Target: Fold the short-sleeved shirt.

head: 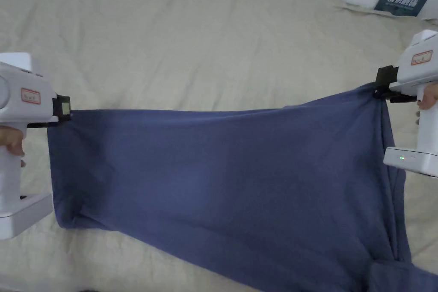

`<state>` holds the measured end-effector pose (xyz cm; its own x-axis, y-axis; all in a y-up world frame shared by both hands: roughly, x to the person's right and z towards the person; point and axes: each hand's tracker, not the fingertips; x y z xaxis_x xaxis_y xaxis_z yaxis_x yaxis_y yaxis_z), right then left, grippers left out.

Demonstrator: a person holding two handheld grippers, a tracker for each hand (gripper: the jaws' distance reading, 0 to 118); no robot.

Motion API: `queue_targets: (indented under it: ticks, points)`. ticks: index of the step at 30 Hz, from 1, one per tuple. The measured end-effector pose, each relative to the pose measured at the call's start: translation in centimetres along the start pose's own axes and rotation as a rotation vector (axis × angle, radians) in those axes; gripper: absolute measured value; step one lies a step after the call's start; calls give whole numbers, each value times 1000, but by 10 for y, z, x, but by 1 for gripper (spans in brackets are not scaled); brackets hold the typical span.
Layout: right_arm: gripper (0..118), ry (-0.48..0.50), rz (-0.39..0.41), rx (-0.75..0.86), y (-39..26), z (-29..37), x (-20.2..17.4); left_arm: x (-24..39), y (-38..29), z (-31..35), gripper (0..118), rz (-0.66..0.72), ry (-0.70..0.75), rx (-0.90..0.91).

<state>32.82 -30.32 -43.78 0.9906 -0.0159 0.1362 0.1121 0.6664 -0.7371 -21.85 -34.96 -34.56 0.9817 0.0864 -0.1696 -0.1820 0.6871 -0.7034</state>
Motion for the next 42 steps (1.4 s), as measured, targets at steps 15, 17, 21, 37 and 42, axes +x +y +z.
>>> queue_targets:
  ticks: [15, 17, 21, 37, 42]
  points:
    - [3, 62, -34, 357, -50, 250, 60, 16, 48, 121, 0, -17, -60, 345]
    - [3, 87, -60, 390, -57, 277, 71, 19, 55, 137, 0, 3, -81, 386]
    - [3, 65, -39, 448, -59, 317, 81, 27, 71, 165, 0, -12, -108, 459]
    - [3, -69, -37, 626, 57, 376, 63, 78, 213, 242, 0, -160, 55, 724]
    - [3, -131, -37, 638, 112, 357, 41, 104, 261, 218, 0, -252, 152, 708]
